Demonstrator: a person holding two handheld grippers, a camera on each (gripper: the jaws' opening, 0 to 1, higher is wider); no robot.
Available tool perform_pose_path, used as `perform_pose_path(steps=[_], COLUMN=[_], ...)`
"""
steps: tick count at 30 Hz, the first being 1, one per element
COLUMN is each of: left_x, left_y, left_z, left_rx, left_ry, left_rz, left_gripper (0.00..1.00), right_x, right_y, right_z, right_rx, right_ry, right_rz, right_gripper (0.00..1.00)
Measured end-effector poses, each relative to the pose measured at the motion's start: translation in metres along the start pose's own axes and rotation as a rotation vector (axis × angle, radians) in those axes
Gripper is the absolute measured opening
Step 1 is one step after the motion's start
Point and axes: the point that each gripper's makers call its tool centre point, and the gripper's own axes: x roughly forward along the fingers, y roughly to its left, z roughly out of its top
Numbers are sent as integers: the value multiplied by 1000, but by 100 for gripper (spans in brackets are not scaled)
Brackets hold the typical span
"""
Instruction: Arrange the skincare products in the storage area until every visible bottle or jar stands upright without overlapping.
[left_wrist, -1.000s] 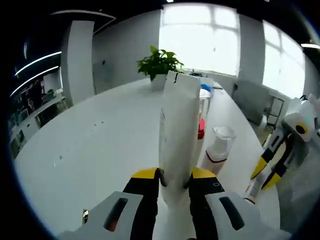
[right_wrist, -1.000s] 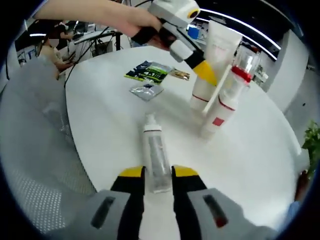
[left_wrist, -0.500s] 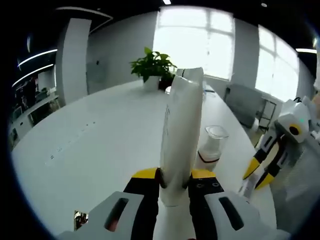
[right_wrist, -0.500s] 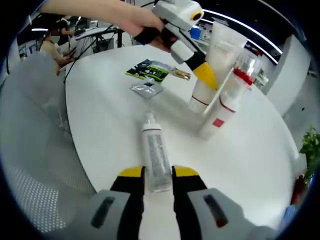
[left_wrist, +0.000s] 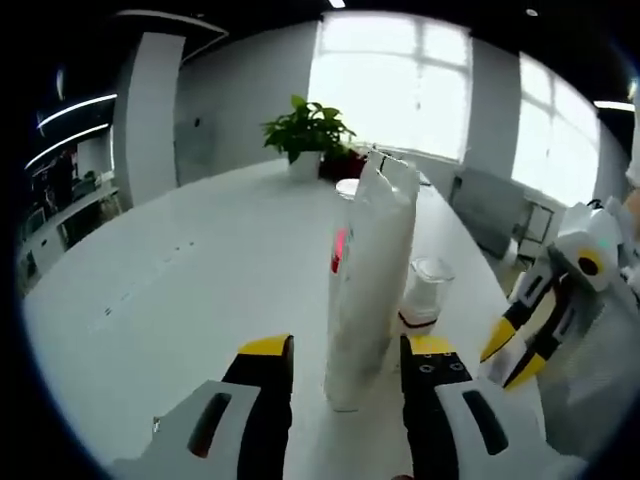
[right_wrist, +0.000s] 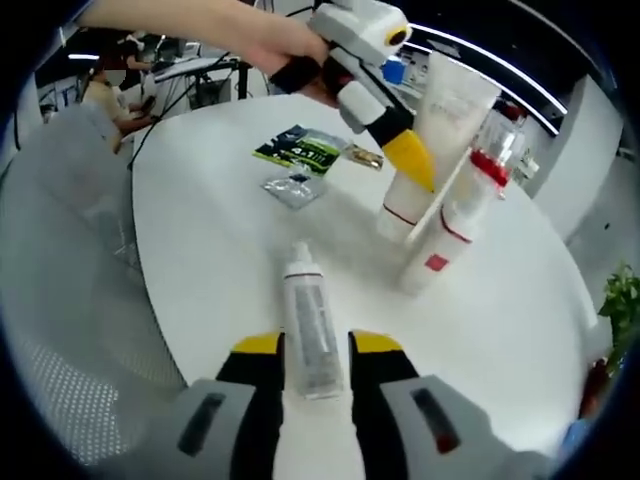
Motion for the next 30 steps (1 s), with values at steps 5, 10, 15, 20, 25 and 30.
perform_pose_path(steps=[5, 10, 15, 20, 25, 30], left_x=[-22, -48, -74, -99, -114, -120], left_y=[-1, -15, -31, -45, -60, -72], left_z=[-1, -11, -24, -50, -71, -81], left_rx=[-29, -57, -85, -158, -223, -256], left_ry=[-17, -29, -39, -36, -34, -24], left_rz=[52, 96, 148, 207, 242, 245], left_gripper=[41, 41, 41, 43, 45, 45], right_x=[12, 26, 36, 42, 49, 56], right_y=[2, 2, 6, 10, 13, 14], right_z=[17, 29, 30, 30, 31, 35], right_rx=[-68, -100, -105, -103, -122, -118], right_ry=[4, 25, 55, 65, 78, 65], right_rz=[40, 83, 126, 156, 173, 175], right_gripper=[25, 25, 23, 22, 22, 19])
